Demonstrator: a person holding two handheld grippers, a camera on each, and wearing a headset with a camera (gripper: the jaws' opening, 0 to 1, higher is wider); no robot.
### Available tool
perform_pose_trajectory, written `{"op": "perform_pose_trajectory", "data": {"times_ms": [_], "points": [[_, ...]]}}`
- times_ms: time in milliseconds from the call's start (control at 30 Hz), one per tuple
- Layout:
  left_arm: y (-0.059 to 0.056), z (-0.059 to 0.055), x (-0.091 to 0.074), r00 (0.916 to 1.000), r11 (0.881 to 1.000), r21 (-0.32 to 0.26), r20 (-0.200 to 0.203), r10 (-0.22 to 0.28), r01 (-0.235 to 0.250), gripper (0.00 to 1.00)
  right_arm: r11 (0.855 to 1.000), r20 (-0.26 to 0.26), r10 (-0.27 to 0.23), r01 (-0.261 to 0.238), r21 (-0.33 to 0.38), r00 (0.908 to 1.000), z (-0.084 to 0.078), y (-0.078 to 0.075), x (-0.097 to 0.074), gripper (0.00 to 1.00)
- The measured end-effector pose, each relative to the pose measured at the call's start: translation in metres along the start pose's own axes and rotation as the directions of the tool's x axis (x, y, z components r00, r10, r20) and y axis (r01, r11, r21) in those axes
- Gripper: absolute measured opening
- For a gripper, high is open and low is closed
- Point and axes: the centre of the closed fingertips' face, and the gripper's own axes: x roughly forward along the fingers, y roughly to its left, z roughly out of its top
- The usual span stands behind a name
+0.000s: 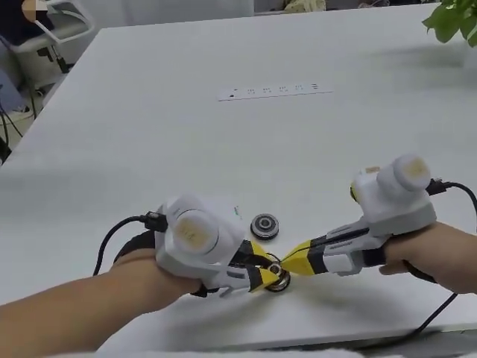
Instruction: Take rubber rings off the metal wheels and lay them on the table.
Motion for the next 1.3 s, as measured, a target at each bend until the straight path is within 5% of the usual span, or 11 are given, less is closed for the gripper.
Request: {"op": "perform_pose_trajectory", "data": {"times_ms": [733,1300], "points": [[-0.002,0.004,-0.006,0.9999,1.0,-0.021,0.003,-0.015,0.015,0.14,1.0,0.001,-0.001,0.001,-0.019,1.0,-0.001,-0.001,-0.002,0.0],[-0.003,0.027,-0.039,0.9952,0.999,-0.054,0.098,-0.003,0.009,0.29,1.0,0.037,0.014,-0.014,-0.013,0.9992,0.008,0.003,-0.006,0.0]]}}
